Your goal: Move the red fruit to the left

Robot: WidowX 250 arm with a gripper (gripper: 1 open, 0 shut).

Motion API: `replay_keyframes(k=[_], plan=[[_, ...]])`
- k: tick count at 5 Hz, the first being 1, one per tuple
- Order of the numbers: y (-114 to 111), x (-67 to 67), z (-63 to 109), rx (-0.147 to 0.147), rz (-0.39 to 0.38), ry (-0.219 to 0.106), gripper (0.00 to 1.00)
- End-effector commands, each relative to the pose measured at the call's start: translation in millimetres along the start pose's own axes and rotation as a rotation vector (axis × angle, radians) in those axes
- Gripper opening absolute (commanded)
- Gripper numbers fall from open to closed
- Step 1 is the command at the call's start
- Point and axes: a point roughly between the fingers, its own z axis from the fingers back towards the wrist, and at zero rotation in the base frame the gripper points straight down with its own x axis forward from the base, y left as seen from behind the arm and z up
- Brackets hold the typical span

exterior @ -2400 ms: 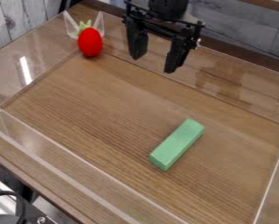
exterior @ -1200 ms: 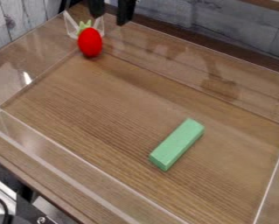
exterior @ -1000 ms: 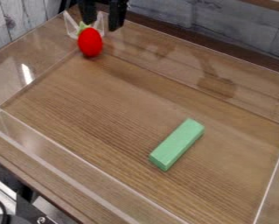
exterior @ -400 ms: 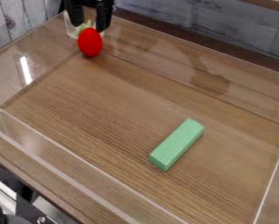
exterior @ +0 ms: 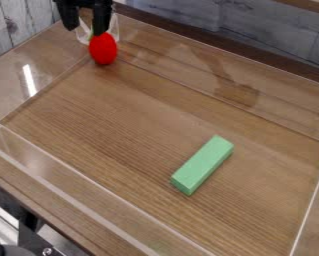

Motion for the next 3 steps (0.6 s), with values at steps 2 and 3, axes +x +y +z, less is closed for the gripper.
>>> replay_keyframes(k=[2, 3], plan=[[-7.6, 8.9, 19.0, 0.007, -0.073, -0.083, 1.0], [-2.5, 8.3, 10.6, 0.007, -0.145, -0.085, 1.0]])
